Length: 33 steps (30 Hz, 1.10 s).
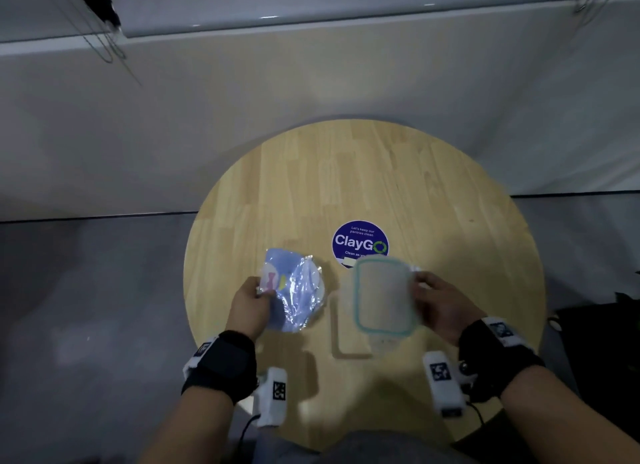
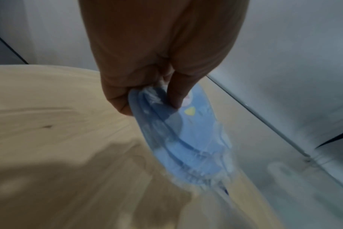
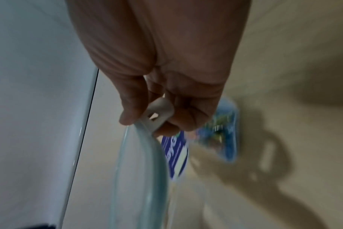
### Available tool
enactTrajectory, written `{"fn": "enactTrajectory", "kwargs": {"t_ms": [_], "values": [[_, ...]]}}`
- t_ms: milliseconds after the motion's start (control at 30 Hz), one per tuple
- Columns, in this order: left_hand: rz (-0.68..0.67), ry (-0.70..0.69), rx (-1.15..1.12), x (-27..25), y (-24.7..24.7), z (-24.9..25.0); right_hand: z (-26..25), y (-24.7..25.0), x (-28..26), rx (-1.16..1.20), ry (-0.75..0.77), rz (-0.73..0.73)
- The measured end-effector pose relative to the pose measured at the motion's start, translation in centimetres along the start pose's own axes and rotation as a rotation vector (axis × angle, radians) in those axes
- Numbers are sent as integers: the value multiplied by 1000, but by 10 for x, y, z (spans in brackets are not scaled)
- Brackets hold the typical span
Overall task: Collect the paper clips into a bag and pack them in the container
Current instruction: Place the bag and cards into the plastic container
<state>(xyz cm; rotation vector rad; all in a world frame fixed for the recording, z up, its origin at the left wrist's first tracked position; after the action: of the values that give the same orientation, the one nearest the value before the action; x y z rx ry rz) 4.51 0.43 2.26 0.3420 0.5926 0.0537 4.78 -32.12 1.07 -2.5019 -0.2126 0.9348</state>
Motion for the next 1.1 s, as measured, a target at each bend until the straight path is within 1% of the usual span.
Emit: {"fn": "enactTrajectory", "kwargs": {"t_ms": [67,167,267,367,533,667,733,767,833,900,967,1000,1067,1100], "values": [[-28,-13,-102,-14,-10,6,-16,17,-15,-8,23,38],[-69,-1,-229,-28,-30,15,-19,34,-28,-187,-78,83],[-141,54,-239,-32,-58,16,-7,45,-27,-376,-149,158],[-170,68,-137,-39,-83,17,6,50,-24,-420,-178,215],[-83,26,114,-40,-98,11,17,59,-25,-385,-221,269],[-28,-47,298,-39,-99,15,23,57,-23,-471,-251,265],[-22,-82,422,-39,-98,16,25,54,-20,-565,-254,267],[-31,-80,500,-38,-98,15,26,53,-19,-651,-245,272],[-66,-55,593,-36,-94,10,25,49,-18,-919,-225,279],[-109,-55,539,-37,-91,10,24,45,-20,-1172,-230,283],[-123,-77,457,-37,-87,11,21,38,-23,-1274,-212,298],[-132,-92,409,-38,-85,12,18,33,-24,-1297,-174,319],[-169,-89,263,-41,-82,16,10,15,-26,-1312,-15,349],[-193,-74,171,-42,-82,16,5,3,-27,-1282,83,330]]}}
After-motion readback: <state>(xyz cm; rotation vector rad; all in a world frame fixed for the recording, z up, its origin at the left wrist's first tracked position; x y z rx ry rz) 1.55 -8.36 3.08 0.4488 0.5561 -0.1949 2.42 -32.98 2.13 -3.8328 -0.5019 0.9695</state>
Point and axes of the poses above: each hand's wrist, its own x-axis towards the middle knuckle, its own y-axis out of the back of the hand, z = x × y, the point moved 4 cm from there along x, towards the middle knuckle, and after that the axes turned 10 degrees about -z, right-handed, at the moved point
